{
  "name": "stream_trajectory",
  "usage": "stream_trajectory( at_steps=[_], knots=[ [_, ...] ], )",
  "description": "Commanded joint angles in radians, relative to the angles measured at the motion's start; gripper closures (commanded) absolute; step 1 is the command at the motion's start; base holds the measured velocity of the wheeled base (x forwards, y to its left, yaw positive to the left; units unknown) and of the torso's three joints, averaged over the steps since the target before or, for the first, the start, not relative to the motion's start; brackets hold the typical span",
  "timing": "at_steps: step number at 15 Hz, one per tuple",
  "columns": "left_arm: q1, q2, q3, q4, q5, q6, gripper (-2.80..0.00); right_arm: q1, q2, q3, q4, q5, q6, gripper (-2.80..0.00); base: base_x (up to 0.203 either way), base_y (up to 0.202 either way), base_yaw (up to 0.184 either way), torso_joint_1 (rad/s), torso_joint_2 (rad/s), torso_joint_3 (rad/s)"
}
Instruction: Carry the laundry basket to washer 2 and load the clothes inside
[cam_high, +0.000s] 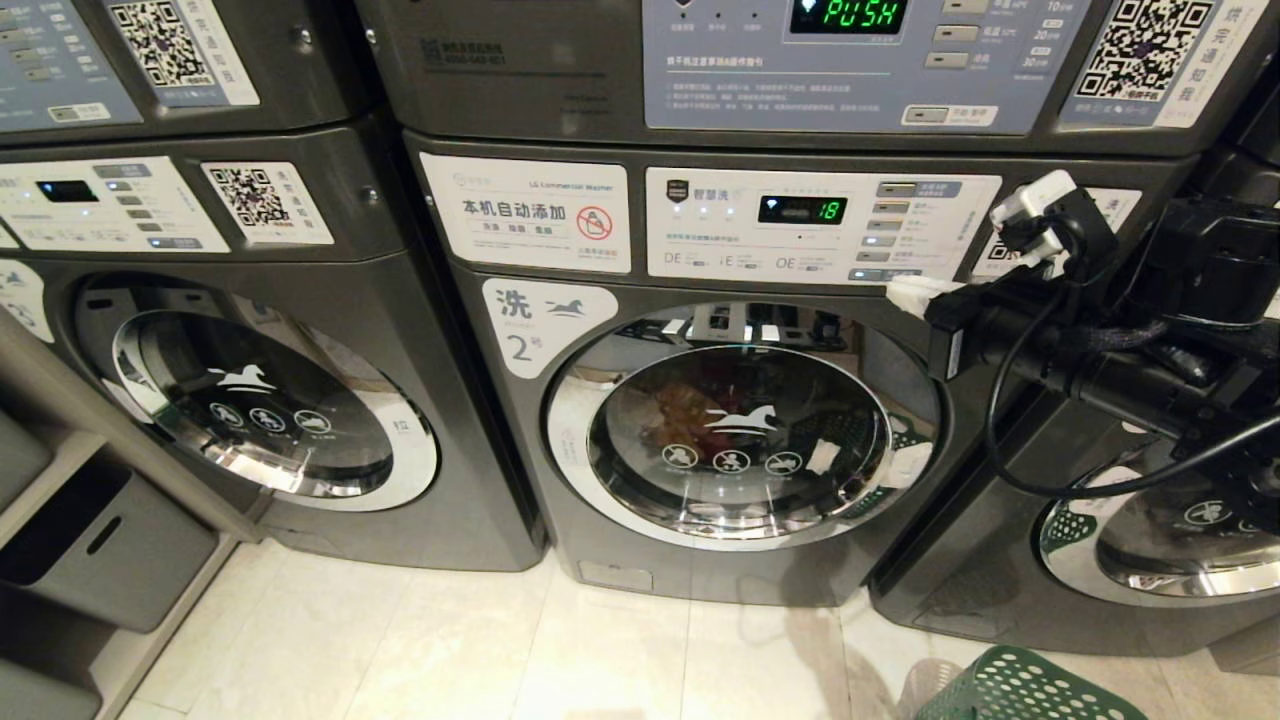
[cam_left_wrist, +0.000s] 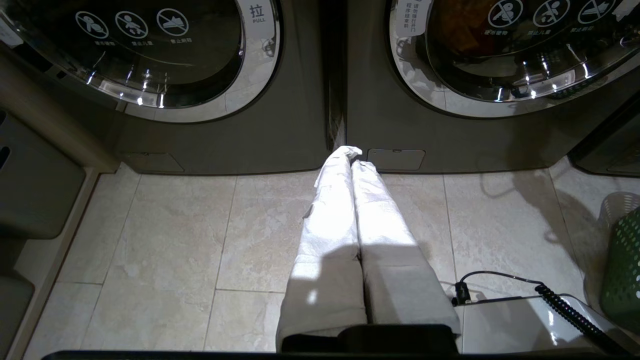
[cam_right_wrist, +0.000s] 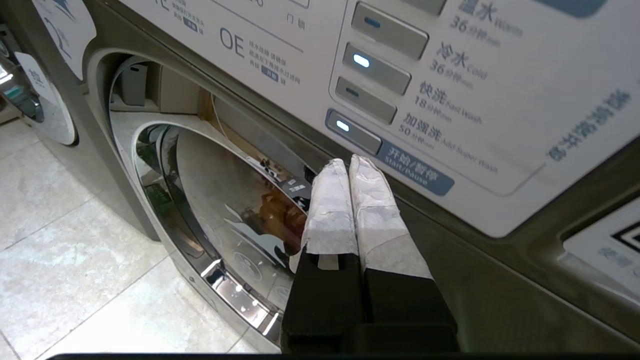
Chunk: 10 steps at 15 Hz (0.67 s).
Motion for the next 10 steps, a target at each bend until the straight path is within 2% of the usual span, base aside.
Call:
stream_trajectory(
  at_steps=[1,10],
  knots=[
    [0.0,0.0,0.0,0.001,0.0,0.0,0.0,0.001,-0.023,0.022,-0.002,0.013,-0.001,0.0,0.0,0.0,0.0,0.0,0.0,0.0],
    [0.0,0.0,0.0,0.001,0.0,0.0,0.0,0.011,0.007,0.006,-0.005,0.021,-0.004,0.0,0.0,0.0,0.0,0.0,0.0,0.0]
  ],
)
